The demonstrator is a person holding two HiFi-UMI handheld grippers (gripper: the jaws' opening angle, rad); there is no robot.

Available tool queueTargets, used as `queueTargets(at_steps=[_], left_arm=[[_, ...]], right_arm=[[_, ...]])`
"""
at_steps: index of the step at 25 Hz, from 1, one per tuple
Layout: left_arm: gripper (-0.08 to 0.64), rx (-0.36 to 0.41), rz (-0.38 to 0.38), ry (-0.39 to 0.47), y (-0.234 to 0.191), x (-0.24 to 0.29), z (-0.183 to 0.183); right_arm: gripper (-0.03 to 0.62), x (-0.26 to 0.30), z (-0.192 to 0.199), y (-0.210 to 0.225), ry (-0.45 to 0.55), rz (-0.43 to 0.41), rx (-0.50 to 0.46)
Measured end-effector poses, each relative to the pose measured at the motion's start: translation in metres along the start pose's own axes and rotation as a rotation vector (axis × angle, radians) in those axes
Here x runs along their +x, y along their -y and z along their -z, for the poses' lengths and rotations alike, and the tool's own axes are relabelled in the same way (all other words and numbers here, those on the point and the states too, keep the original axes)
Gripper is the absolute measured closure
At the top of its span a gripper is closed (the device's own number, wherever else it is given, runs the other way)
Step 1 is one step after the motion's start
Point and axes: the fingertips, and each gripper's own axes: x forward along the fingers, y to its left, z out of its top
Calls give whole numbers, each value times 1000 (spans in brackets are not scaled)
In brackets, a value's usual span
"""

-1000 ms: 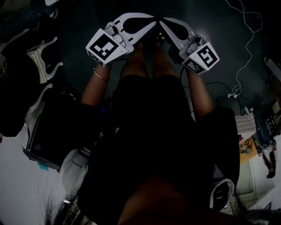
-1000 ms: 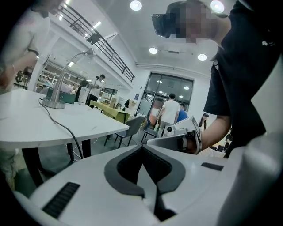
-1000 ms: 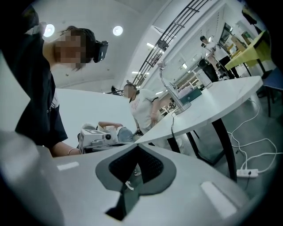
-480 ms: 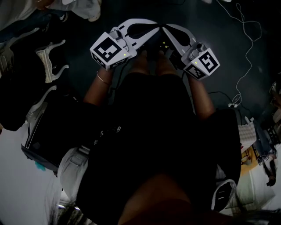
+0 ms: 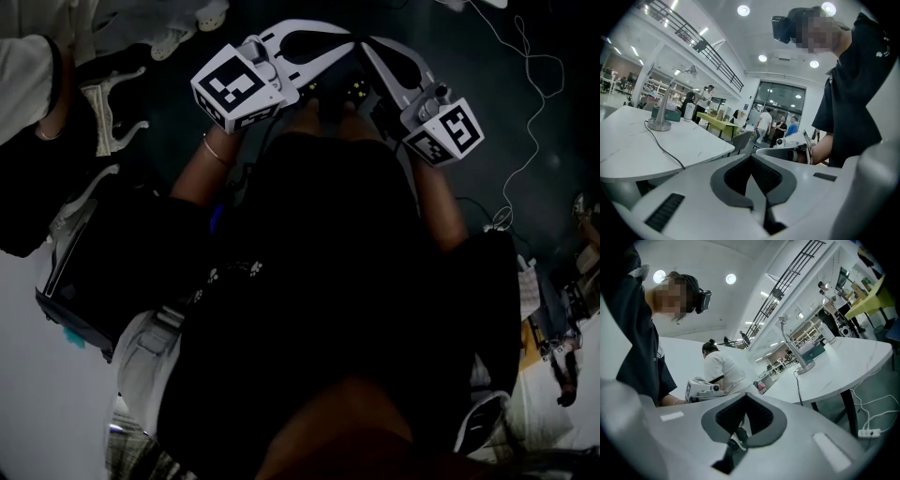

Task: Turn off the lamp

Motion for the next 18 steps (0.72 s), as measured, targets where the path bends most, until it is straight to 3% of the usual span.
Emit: queueTargets(at_steps=[18], left_arm=[[554,24,-7,4,9,-21,-23]], right_arm=[[592,12,-19,-26,-2,-29,-74]])
